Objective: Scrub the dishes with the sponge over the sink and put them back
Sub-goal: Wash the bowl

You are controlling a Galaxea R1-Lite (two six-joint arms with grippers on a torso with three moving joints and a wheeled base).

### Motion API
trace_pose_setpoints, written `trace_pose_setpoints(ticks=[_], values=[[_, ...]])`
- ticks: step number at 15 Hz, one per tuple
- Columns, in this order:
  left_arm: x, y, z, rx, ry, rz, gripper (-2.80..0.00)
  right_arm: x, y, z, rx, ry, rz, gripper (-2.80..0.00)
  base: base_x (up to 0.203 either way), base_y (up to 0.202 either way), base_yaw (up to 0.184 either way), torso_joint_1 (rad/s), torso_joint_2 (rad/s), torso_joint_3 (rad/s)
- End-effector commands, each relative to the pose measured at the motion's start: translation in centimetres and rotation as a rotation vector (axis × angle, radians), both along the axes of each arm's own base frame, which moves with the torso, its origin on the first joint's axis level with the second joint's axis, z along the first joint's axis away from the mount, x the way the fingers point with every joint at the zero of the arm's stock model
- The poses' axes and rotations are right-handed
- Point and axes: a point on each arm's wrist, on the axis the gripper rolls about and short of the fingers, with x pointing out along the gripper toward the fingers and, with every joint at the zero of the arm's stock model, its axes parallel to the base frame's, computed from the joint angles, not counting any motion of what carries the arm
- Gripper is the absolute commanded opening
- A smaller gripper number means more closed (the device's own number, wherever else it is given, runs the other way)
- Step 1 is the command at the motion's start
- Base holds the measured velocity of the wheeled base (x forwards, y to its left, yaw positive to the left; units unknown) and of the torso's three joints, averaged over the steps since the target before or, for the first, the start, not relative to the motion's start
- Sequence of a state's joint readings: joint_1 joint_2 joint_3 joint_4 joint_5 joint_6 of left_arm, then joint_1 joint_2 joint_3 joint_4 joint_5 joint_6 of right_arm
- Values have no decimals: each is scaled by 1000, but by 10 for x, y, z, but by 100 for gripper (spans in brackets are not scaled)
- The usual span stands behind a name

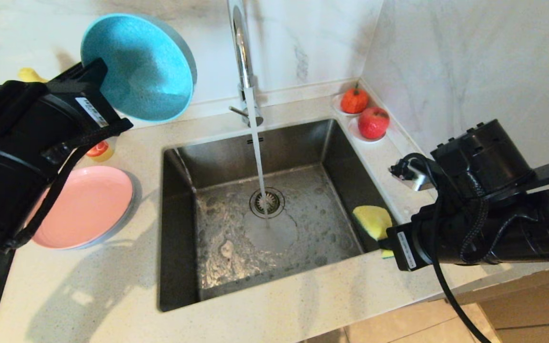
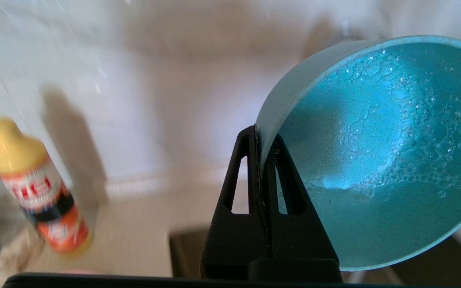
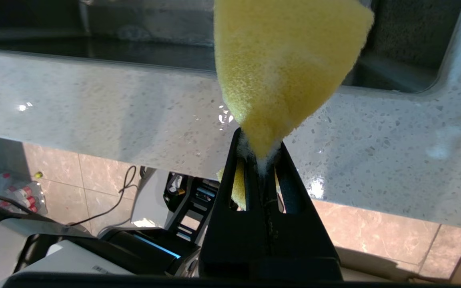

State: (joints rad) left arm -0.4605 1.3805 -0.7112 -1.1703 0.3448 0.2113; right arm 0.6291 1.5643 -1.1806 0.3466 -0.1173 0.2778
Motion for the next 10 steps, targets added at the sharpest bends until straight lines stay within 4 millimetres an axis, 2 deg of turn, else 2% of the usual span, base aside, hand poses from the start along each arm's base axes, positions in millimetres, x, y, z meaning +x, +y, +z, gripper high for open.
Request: trace_pose_setpoints(ticks=[1,3,5,10], values=[[-19,3,2,42,105,-51,-280,-10,-4,15,26,-17,18,-280,0,0,0,0,0,0],[-28,0,-2,83,223,-128,-280,-20,-9,32,87,-5,78,-280,0,0,0,0,0,0],[-32,-5,-1,72,263,-202,-280,-31,-15,48,137,25,133,-280,0,0,0,0,0,0],[-41,-31,-17,139,352,-322,-280,-51,-24,92,315,131,252,-280,0,0,0,0,0,0]])
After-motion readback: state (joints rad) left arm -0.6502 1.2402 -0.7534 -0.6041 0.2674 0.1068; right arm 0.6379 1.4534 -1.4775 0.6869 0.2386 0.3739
